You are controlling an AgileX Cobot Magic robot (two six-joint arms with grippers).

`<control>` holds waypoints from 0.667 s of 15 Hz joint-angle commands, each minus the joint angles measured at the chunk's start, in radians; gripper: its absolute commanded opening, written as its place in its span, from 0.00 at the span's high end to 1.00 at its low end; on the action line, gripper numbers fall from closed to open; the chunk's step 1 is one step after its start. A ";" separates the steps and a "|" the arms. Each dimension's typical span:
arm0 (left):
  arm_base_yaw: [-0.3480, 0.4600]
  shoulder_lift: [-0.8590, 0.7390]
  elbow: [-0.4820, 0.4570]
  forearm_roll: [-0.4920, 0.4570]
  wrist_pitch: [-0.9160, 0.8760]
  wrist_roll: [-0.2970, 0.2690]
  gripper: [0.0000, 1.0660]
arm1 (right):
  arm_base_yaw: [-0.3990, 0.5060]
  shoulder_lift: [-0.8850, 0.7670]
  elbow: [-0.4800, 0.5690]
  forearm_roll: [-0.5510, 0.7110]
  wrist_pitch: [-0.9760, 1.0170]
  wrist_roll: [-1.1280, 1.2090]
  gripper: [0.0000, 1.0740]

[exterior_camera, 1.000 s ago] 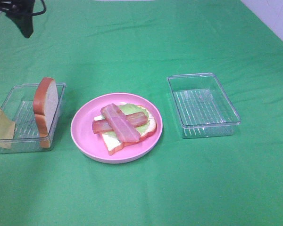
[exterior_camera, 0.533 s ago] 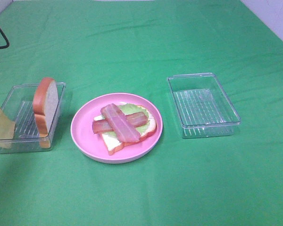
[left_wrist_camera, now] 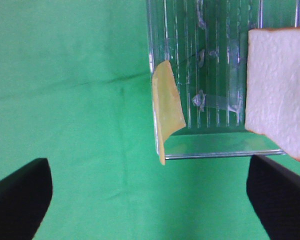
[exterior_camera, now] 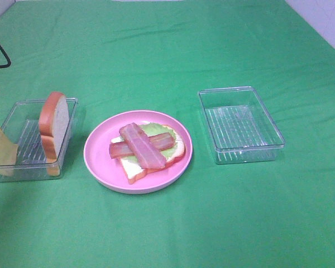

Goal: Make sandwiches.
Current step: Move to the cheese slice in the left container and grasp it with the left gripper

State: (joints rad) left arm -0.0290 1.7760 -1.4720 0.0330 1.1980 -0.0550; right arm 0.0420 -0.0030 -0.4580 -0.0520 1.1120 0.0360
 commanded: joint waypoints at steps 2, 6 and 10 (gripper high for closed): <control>0.002 0.066 0.014 -0.050 0.004 -0.003 0.06 | -0.007 -0.033 0.003 0.002 -0.011 -0.007 0.10; 0.002 0.116 0.035 -0.055 -0.017 -0.004 0.06 | -0.007 -0.033 0.003 0.002 -0.011 -0.007 0.10; 0.002 0.172 0.084 -0.049 -0.081 -0.006 0.06 | -0.007 -0.033 0.003 0.002 -0.011 -0.007 0.10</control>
State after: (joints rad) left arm -0.0290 1.9430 -1.3970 -0.0100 1.1220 -0.0550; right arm 0.0420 -0.0030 -0.4580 -0.0520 1.1120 0.0360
